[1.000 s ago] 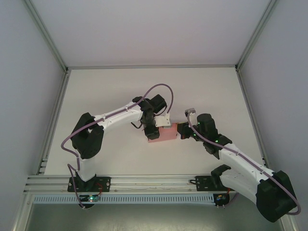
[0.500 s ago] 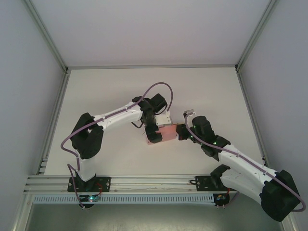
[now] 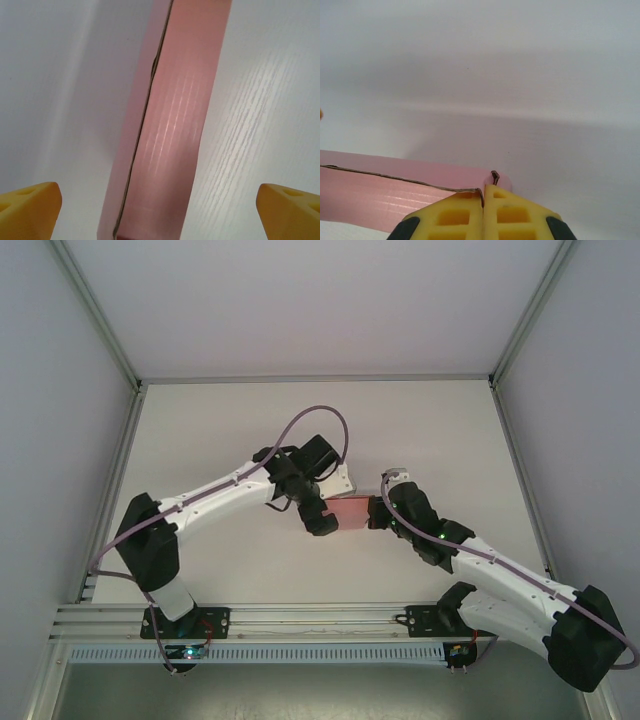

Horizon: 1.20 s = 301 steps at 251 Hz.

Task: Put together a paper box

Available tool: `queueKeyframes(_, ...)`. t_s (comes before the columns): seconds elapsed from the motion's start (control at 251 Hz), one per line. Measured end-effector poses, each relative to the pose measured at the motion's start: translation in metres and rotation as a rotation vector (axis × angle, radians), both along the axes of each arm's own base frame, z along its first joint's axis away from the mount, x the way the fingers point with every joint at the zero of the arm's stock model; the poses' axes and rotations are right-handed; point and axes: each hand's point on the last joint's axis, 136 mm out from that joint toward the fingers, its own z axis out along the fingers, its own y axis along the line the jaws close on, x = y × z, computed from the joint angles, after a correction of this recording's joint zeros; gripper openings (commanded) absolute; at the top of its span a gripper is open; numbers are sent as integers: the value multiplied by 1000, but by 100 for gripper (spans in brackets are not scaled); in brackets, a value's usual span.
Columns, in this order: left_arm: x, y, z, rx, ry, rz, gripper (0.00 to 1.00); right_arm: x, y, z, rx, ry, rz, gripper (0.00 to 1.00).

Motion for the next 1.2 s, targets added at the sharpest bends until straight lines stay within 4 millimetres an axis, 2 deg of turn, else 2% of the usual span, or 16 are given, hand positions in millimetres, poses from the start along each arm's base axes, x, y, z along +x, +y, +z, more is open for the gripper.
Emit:
queueKeyframes(0.227, 10, 31, 24, -30, -91, 281, 100, 1, 3, 0, -23, 10, -27, 0)
queueKeyframes(0.371, 8, 48, 31, -51, -108, 397, 86, 4, 4, 0, -32, 16, -34, 0)
queueKeyframes(0.531, 14, 55, 21, -54, -79, 482, 64, 4, 9, 1, -37, 17, -23, 0)
queueKeyframes(0.654, 23, 56, 14, -69, -39, 527, 56, 5, 10, 0, -41, 20, -23, 0)
queueKeyframes(0.718, 25, 55, 10, -79, -16, 536, 48, 6, 10, 0, -41, 21, -24, 0)
queueKeyframes(0.77, 25, 53, 8, -84, -2, 534, 47, 6, 11, 1, -42, 21, -24, 0)
queueKeyframes(0.978, 23, 48, 6, -103, 28, 528, 29, 6, 11, 1, -43, 22, -24, 0)
queueKeyframes(1.046, 22, 46, 5, -105, 38, 526, 18, 6, 11, 1, -43, 22, -24, 0)
queueKeyframes(1.201, 22, 44, -3, -93, 61, 531, 14, 5, 12, 1, -43, 21, -19, 0)
